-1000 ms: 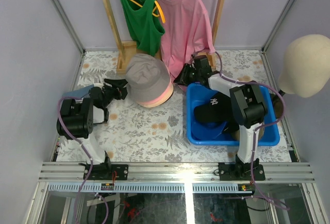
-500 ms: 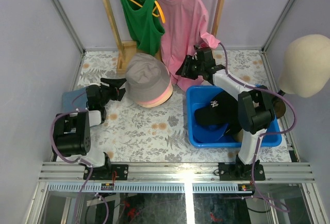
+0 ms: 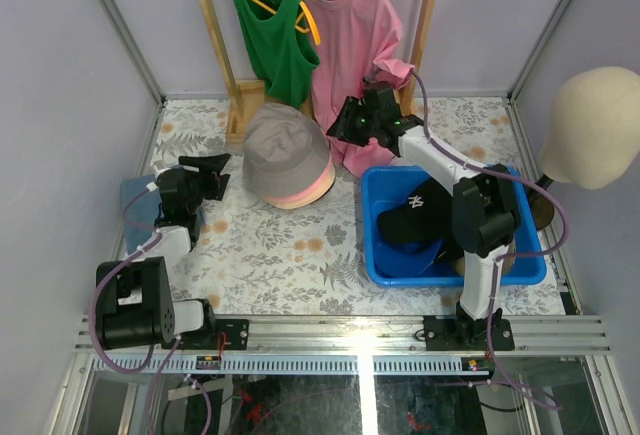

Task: Stack the hats
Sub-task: Move the hat stand to the center of the board.

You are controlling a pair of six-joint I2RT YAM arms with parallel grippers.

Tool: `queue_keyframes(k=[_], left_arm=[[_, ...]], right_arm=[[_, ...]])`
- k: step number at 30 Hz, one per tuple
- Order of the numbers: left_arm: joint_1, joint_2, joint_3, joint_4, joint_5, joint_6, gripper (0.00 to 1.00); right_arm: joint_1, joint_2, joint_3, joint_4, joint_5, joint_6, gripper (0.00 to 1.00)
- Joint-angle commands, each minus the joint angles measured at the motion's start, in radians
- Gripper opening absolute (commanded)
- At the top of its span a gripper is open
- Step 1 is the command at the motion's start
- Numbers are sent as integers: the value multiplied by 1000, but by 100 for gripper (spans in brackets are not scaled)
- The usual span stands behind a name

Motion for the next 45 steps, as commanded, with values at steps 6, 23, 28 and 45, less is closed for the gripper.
queue_keyframes(k=[6, 23, 28, 45], left_arm=[[8, -17, 136, -63, -71, 36, 64], [-25, -15, 405, -180, -212, 133, 65], [-40, 15, 466, -132, -183, 159, 65], [-63, 65, 584, -111, -198, 197, 65]], right_arm=[[93, 127, 111, -66, 224, 218, 48], [159, 210, 70, -37, 369, 373, 50], [167, 241, 60, -37, 381, 439, 50], [267, 410, 241, -26, 330, 533, 50]])
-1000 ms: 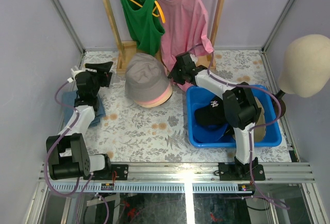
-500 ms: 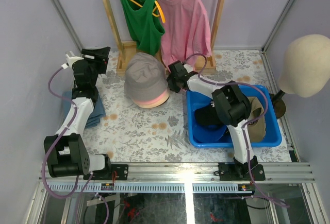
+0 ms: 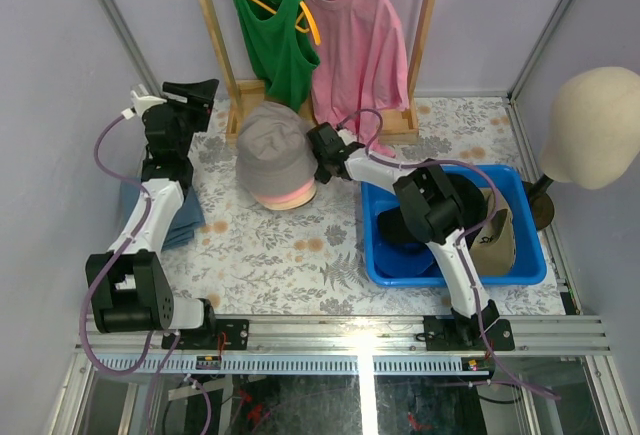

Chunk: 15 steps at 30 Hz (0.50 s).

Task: Stack the hats
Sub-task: Move the hat stand to the center of the board.

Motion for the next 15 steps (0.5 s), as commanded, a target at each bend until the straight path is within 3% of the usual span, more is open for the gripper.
queue_keyframes(k=[1, 15], left_arm=[[-2, 10, 63, 58, -22, 26, 65], [4, 0, 155, 27, -95, -52, 68]], right_arm=[[52, 64, 97, 20, -6, 55, 50], [169, 281, 436, -3, -45, 109, 53]])
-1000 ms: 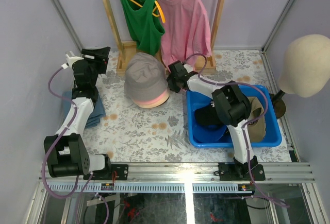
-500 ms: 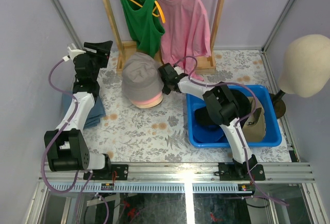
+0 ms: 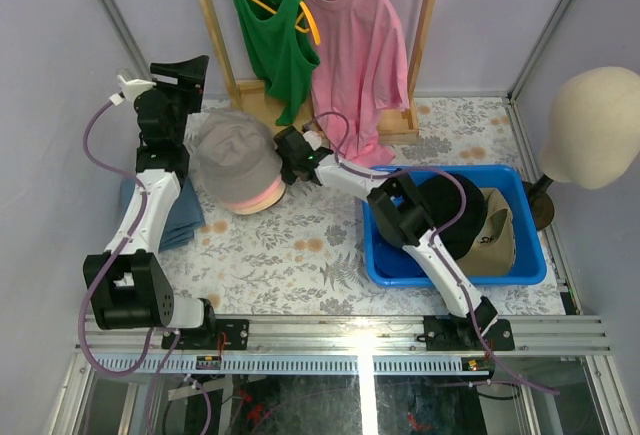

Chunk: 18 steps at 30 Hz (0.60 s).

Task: Stack the hats
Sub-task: Move the hat stand to the center of the board.

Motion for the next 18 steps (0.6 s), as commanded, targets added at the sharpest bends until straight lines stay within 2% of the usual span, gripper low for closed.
queue_keyframes(k=[1, 5, 12, 18], left_arm=[[5, -24, 13, 32, -41, -47, 68], [6, -40, 2, 27, -44, -53, 68], [22, -72, -42, 47, -49, -78, 68], [37, -82, -50, 82, -39, -83, 69]], right_arm=[[66, 76, 123, -6, -39, 41, 53], [93, 140, 215, -9, -47, 48, 54], [110, 188, 246, 50, -70, 52, 54], [75, 48, 92, 159, -64, -104, 55]])
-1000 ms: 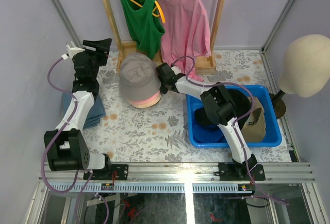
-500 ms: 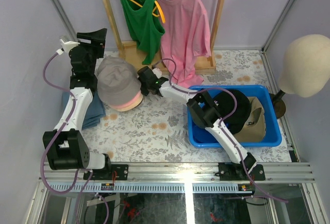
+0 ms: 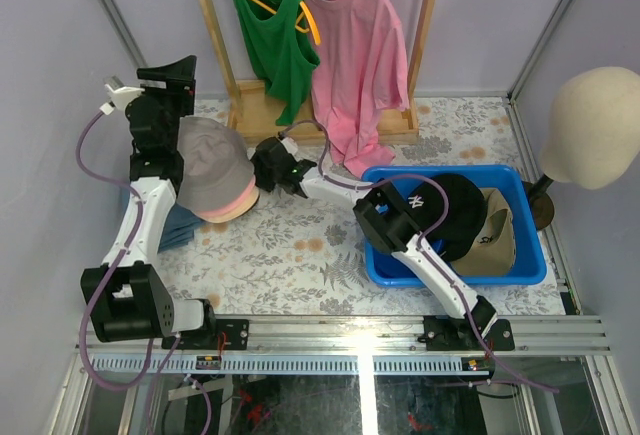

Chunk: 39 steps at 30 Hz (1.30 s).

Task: Stack the hats
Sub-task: Move the hat stand to the center of the board.

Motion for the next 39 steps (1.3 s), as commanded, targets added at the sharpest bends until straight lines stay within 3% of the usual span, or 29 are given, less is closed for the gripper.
queue_keyframes(k=[1, 12, 22, 26, 39], left_arm=[[11, -22, -11, 82, -9, -10, 69], [-85, 96, 113, 115, 43, 51, 69], [-337, 291, 362, -39, 133, 209, 70], [-403, 336, 434, -149, 171, 273, 70], [-578, 390, 398, -286, 299, 346, 71]], right_arm=[[-25, -126, -109, 61, -12, -155, 56], [-94, -484, -444, 112, 14, -523, 60], [-111, -867, -736, 116, 144, -817, 61], [-113, -1021, -836, 84, 221, -880, 62], [-137, -1463, -998, -155, 543, -988, 67]])
